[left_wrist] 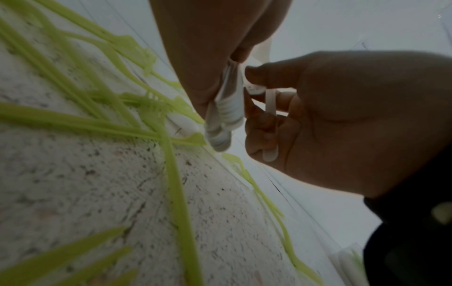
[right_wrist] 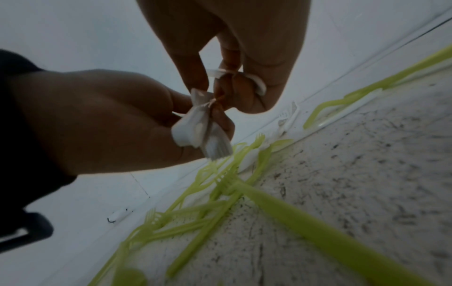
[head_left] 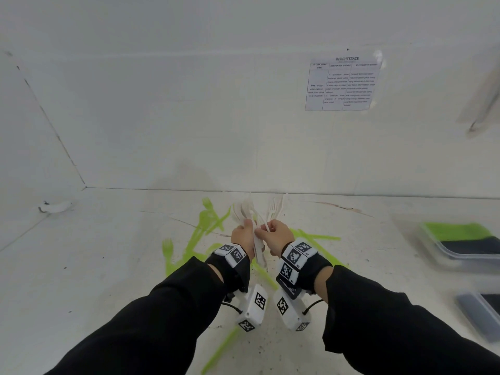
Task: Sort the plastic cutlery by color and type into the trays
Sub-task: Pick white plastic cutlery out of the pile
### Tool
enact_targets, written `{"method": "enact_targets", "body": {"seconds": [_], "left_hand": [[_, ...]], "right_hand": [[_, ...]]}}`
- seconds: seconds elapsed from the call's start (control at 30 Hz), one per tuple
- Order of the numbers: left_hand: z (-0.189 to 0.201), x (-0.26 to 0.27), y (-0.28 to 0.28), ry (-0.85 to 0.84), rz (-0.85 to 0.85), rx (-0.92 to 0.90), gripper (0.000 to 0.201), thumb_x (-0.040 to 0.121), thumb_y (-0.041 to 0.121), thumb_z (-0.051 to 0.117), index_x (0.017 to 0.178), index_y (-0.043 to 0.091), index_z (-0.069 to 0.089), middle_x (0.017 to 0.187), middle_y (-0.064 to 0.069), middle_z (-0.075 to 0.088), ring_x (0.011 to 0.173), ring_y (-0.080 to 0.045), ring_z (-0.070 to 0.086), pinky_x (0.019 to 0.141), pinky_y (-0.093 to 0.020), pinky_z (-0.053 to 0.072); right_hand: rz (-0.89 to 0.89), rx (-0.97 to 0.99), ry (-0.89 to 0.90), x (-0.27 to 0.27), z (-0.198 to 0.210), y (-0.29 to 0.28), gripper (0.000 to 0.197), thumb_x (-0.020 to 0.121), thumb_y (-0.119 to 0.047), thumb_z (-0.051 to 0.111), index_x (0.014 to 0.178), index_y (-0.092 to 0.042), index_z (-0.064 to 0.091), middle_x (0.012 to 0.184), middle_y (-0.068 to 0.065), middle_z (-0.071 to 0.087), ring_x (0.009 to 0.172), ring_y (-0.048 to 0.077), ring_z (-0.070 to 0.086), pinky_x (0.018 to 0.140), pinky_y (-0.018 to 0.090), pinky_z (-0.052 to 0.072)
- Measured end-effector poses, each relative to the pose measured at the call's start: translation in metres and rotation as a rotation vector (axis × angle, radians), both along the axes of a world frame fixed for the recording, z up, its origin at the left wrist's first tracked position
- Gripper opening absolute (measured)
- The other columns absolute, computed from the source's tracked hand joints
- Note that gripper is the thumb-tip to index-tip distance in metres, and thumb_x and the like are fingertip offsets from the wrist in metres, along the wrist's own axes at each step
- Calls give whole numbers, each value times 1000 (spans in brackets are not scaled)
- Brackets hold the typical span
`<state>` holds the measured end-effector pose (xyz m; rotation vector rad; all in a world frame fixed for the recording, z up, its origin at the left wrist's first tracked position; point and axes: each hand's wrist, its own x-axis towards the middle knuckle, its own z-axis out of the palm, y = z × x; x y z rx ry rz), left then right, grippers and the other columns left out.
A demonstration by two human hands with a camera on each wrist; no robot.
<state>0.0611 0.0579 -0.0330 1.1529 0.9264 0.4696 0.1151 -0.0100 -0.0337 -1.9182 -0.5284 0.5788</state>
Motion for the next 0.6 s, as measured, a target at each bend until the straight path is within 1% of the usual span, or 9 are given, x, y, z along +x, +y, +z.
{"method": "enact_targets", "body": {"seconds": [0.07,0.13,0.17,0.23,0.27,0.33,0.43,0.5,0.6], "left_hand": [[-4,1,3,48,34,45,34,97,29,38,88,1,54,93,-21,59,86,-34,59,80,-42,49],[-4,1,5,41,31,21,35,95,32,41,94,1,56,100,-21,62,98,-36,60,92,-45,48],[-5,1,6,37,13,7,37,94,33,43,100,-1,57,100,-20,62,97,-35,60,93,-46,48],[-5,-1,7,38,-22,-3,37,93,29,48,106,-4,55,85,-14,60,81,-32,59,79,-41,52],[-2,-3,6,20,-8,-19,31,92,24,51,103,-5,55,78,-14,57,70,-29,56,67,-36,50],[-2,-6,5,-16,25,-35,15,91,14,55,89,-1,55,73,-15,54,58,-26,51,55,-29,43],[-4,-6,3,-51,38,-28,14,90,8,56,76,6,53,70,-12,52,56,-23,47,52,-28,40],[-5,-6,1,-89,42,-50,16,91,6,54,75,7,53,70,-11,51,56,-21,46,49,-28,40],[-6,-5,-2,-105,40,-51,13,92,6,54,79,6,53,71,-10,51,59,-18,48,41,-21,43]], "right_hand": [[21,-49,-46,-1,0,-3,25,85,-22,62,68,-22,44,67,-8,49,55,7,43,49,18,33],[64,-77,-77,-2,0,-6,25,85,-24,64,68,-22,45,66,-9,49,56,5,44,49,17,32],[83,-84,-97,-3,0,-8,24,85,-26,63,70,-20,46,65,-10,49,56,4,44,50,16,32],[110,-101,-132,-5,4,-9,24,90,-32,56,73,-17,47,65,-7,52,56,4,44,50,16,31],[119,-102,-131,-5,5,-9,27,93,-34,51,72,-17,47,69,-4,55,55,6,43,50,17,31],[123,-86,-82,-5,5,-7,31,96,-34,43,71,-16,49,81,4,57,53,11,40,49,21,31],[28,-19,78,-5,7,-3,28,98,-26,37,98,-11,60,80,1,52,52,13,37,46,24,29],[-28,35,156,-6,8,1,32,99,-22,36,117,-7,58,77,-2,49,53,13,38,46,25,32],[-175,155,200,-9,8,7,26,99,-19,39,119,-12,53,79,1,50,52,13,42,41,22,39]]}}
